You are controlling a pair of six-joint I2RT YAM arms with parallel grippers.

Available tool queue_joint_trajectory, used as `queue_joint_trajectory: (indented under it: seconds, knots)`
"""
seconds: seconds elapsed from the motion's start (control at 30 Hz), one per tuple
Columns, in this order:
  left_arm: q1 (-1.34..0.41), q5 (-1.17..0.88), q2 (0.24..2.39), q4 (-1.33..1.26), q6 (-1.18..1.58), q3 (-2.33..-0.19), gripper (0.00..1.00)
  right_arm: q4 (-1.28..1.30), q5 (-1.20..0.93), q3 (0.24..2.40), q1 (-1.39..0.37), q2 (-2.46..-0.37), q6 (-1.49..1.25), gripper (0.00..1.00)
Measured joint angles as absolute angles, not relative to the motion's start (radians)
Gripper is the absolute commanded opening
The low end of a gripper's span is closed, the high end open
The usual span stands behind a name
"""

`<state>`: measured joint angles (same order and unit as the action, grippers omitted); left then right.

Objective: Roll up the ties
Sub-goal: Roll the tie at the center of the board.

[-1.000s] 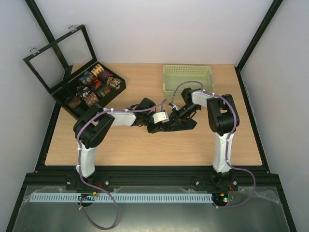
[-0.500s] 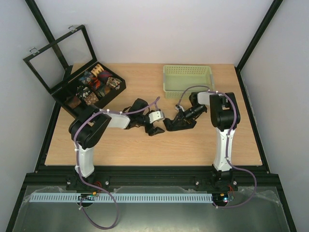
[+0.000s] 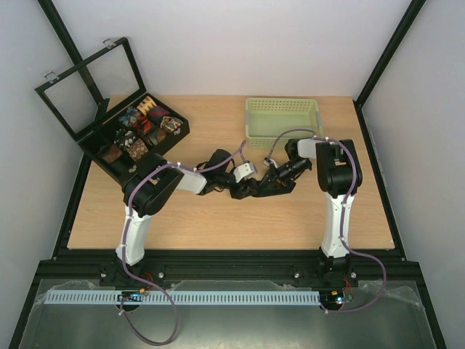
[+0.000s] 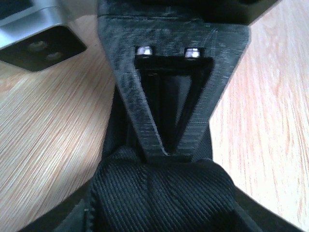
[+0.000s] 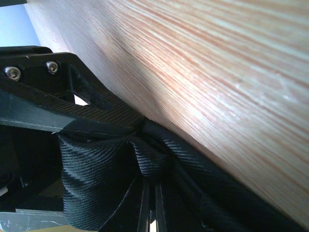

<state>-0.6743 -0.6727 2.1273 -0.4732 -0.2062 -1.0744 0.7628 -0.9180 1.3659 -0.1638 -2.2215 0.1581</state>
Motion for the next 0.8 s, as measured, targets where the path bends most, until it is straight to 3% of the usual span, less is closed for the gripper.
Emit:
queue_joint_trajectory:
  seconds: [0.2,0.3,0.53,0.8]
  knots:
    - [-0.693,-0.624,2.103,-0.483,-0.278,-1.047,0.41,0.788,-0.92,1.386,-0.163,-2.222,0.154,0.27]
    - [-0.704,-0.574,2.08,-0.455,-0.354,-1.041,0.4,0.837,-0.905,1.422,-0.157,-2.222,0.18,0.33]
    - [-0.724,-0.493,2.062,-0.399,-0.465,-1.047,0.41,0.904,-0.887,1.446,-0.154,-2.209,0.227,0.42]
    - [-0.738,-0.46,2.057,-0.35,-0.495,-1.066,0.42,0.913,-0.907,1.445,-0.159,-2.172,0.212,0.43]
